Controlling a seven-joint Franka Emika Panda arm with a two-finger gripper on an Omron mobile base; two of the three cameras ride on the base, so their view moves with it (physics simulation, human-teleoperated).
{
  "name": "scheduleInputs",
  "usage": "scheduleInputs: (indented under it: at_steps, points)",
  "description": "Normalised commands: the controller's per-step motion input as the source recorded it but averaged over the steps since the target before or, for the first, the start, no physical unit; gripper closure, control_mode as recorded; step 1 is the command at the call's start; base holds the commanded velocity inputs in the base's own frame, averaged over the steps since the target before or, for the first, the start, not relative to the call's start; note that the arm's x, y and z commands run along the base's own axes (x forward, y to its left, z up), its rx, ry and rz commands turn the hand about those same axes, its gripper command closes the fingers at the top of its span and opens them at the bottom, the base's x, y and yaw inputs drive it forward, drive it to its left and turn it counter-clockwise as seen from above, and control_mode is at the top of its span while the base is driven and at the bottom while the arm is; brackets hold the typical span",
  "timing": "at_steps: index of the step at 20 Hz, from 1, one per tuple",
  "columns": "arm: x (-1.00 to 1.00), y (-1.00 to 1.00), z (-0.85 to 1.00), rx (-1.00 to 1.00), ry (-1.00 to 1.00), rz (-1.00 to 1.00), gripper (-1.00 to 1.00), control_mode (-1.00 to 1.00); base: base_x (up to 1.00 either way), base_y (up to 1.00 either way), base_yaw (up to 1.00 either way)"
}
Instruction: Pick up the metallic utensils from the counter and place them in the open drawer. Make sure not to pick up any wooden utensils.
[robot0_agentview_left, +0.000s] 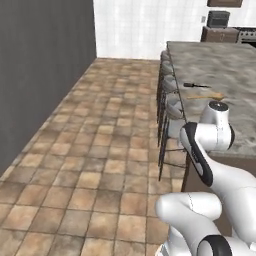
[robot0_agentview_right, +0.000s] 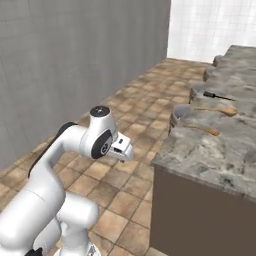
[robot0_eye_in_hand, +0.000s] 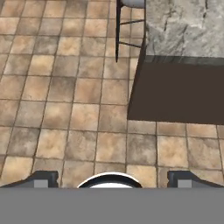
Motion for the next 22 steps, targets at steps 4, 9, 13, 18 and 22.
scheduleInputs:
  at_steps: [4,9,13,18,22]
  points:
    - [0.00,0.00,0.00,0.00,0.00,0.00,-1.00,1.00,0.49,1.00,-0.43]
    - [0.00,0.00,0.00,0.00,0.00,0.00,-1.00,1.00,0.69,1.00,-0.45]
    - [0.00,0.00,0.00,0.00,0.00,0.00,-1.00,1.00,0.97,1.00,-0.53]
    - [0.00,0.00,0.00,0.00,0.00,0.00,-1.00,1.00,1.00,0.97,-0.59]
    - [0.00,0.00,0.00,0.00,0.00,0.00,-1.00,1.00,1.00,0.95,-0.58]
